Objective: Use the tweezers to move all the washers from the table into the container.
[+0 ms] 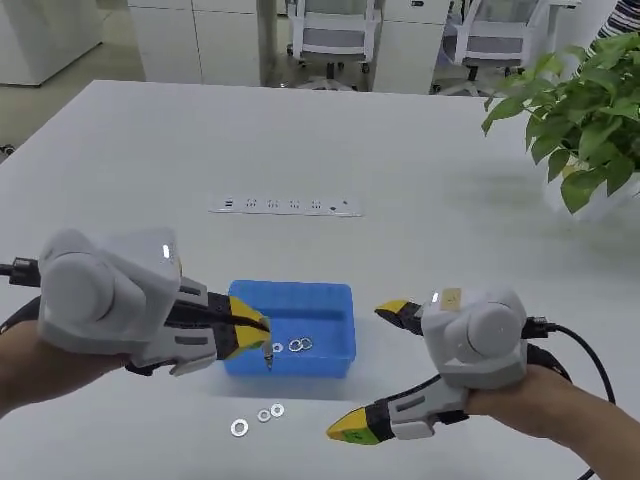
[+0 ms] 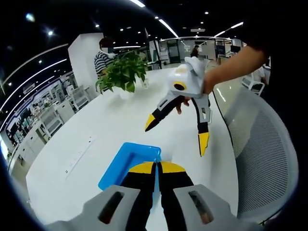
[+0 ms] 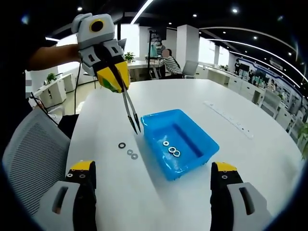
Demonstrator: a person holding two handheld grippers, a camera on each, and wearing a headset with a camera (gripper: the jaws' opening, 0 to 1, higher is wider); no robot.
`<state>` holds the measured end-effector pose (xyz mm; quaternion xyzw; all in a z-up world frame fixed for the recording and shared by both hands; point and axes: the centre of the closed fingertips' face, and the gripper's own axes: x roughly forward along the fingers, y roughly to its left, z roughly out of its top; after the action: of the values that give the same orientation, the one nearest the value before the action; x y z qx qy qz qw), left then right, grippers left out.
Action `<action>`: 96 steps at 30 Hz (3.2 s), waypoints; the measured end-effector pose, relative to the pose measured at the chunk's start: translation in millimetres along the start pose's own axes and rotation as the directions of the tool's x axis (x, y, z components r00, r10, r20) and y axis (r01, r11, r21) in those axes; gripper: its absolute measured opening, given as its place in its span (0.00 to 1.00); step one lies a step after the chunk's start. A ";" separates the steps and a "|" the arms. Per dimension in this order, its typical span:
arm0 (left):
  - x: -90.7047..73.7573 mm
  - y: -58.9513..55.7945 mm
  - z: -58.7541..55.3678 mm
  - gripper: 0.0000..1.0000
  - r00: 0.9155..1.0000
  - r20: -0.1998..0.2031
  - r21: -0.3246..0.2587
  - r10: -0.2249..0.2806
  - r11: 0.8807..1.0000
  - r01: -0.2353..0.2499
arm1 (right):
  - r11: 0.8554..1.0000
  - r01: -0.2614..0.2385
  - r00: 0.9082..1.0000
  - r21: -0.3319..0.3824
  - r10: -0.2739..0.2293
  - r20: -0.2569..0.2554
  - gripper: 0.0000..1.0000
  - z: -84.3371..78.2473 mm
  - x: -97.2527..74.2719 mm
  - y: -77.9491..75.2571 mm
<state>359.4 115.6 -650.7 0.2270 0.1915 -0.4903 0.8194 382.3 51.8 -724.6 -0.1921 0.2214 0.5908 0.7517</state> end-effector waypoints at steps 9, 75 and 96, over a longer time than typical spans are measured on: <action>6.7 -7.4 -5.6 0.06 1.000 -0.001 -0.001 -0.021 1.000 0.021 | 1.000 -0.002 1.000 0.006 0.002 -0.007 1.00 -4.6 2.1 0.6; 36.7 -24.2 -41.1 0.06 0.991 -0.040 -0.073 -0.131 0.989 0.128 | 0.999 -0.036 0.999 0.036 0.037 -0.024 0.92 -26.3 2.1 5.8; 32.3 -25.9 -44.4 0.06 0.986 -0.055 -0.072 -0.157 0.986 0.153 | 0.987 -0.151 0.988 -0.054 0.152 0.012 0.67 -7.9 20.2 25.8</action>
<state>346.8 106.5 -709.4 0.1984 0.2496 -0.5389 0.7797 360.5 69.6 -743.1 -0.1899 0.2136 0.6533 0.7010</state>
